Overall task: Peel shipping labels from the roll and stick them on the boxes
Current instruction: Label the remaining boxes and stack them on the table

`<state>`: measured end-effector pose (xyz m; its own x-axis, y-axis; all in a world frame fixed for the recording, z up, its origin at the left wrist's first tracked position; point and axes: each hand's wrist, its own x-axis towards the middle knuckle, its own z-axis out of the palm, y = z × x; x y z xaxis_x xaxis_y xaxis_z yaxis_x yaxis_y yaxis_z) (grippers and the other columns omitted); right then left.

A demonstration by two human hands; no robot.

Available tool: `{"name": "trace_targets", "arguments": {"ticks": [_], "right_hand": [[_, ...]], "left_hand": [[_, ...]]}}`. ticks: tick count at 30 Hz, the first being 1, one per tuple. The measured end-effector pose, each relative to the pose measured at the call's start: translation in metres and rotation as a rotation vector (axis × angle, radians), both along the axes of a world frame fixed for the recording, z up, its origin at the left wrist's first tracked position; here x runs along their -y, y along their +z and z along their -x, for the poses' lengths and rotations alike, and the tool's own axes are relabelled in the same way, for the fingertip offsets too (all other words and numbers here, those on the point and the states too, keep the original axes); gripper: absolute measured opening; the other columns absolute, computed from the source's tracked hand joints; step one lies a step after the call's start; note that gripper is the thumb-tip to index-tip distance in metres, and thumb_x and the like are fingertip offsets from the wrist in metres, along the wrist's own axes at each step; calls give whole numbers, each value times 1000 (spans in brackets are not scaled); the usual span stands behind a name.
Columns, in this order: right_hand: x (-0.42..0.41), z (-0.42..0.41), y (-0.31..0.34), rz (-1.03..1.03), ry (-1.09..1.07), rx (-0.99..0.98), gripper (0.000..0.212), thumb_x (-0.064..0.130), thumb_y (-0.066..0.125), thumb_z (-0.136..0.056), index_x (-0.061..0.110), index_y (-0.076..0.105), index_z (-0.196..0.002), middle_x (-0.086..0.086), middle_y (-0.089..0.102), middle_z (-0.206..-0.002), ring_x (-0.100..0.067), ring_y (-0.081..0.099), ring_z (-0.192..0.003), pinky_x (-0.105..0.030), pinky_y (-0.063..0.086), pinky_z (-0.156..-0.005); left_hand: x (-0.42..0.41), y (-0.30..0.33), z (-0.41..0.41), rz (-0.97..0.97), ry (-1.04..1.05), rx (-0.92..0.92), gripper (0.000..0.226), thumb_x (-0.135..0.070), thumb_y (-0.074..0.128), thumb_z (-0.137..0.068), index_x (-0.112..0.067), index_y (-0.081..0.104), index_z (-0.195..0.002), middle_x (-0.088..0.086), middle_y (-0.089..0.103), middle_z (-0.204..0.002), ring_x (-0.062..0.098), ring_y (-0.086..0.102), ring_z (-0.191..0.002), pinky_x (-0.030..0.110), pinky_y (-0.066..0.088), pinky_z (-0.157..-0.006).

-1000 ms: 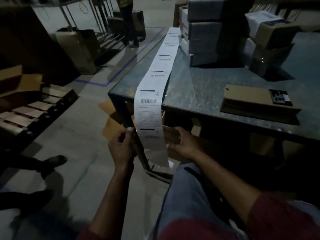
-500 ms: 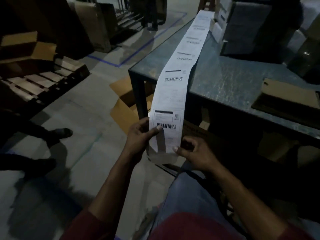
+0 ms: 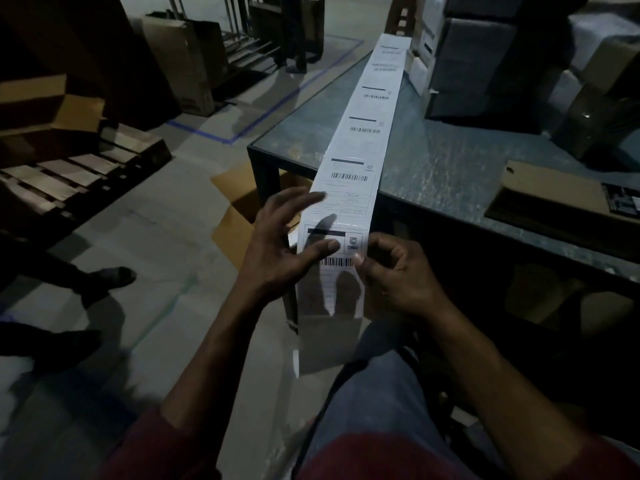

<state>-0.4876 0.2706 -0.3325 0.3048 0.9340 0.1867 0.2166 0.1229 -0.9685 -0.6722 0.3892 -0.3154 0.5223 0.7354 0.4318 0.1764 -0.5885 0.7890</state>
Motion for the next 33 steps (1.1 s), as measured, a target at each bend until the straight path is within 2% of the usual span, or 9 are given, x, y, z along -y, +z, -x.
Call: {"name": "trace_targets", "arguments": {"ticks": [2,4,9,14,16,21,25,30,33], "right_hand": [[-2,-2,4,-6,9,30,19,-3,68,-96,8,76,-109,4,79,-103,-6,74,-96,-19,54,-82],[-4,-3,7,-19,21,58,20,-5,67,-96,9,76,-106,11,78,-96,0,71,-91,-15,51,-80],[-8,-11,9,-73,24,78,29,-4,68,-95,4,74,-122,-3,77,-119,-13,71,-113,-25,54,-96],[-8,-11,29,119,-102,-421,31,34,67,-97,7,78,-107,-10,78,-105,-19,71,-90,-31,52,-77],[-14,-17,32,223,-187,-427,45,51,61,-97,11,80,-103,-7,80,-103,-16,73,-89,-34,50,-77],[-26,-15,33,315,-147,-518,24,28,81,-85,8,79,-98,-22,77,-105,-35,71,-92,-56,55,-93],[-32,-15,31,354,-207,-529,20,19,78,-86,4,80,-100,-17,79,-96,-30,71,-82,-38,54,-74],[-31,-16,32,363,-272,-449,25,16,76,-88,-5,77,-101,-22,78,-97,-29,70,-80,-38,52,-75],[-30,-16,32,355,-293,-403,32,18,76,-89,-11,72,-103,-26,76,-98,-27,67,-78,-38,51,-73]], "left_hand": [[-11,5,-6,-227,-46,-160,61,-54,81,-82,-36,66,-138,-6,52,-153,25,45,-141,48,44,-111],[-19,9,-15,-343,-80,-270,53,-58,77,-84,-41,69,-133,-12,54,-152,27,44,-140,57,42,-108],[-35,14,-25,-341,-140,-226,40,-52,81,-86,-37,76,-122,-19,67,-132,25,52,-129,54,44,-101],[-30,17,-34,-326,-91,-140,30,-46,86,-79,-29,83,-104,-12,74,-110,19,57,-108,47,49,-90],[-30,18,-36,-346,-84,-121,33,-52,86,-75,-31,84,-100,-7,72,-104,22,60,-101,47,49,-86],[-27,19,-38,-348,-36,-133,28,-56,86,-72,-35,83,-91,-17,72,-94,12,55,-95,63,47,-84],[-25,21,-36,-365,-8,-142,32,-53,89,-67,-33,81,-91,-33,61,-98,-1,57,-108,56,31,-105],[-23,22,-33,-359,-42,-206,23,-46,90,-71,-32,80,-87,-7,78,-107,2,59,-121,56,21,-110],[-21,23,-34,-344,-48,-246,20,-50,87,-73,-35,79,-85,-13,77,-107,5,58,-128,57,18,-113]]}}
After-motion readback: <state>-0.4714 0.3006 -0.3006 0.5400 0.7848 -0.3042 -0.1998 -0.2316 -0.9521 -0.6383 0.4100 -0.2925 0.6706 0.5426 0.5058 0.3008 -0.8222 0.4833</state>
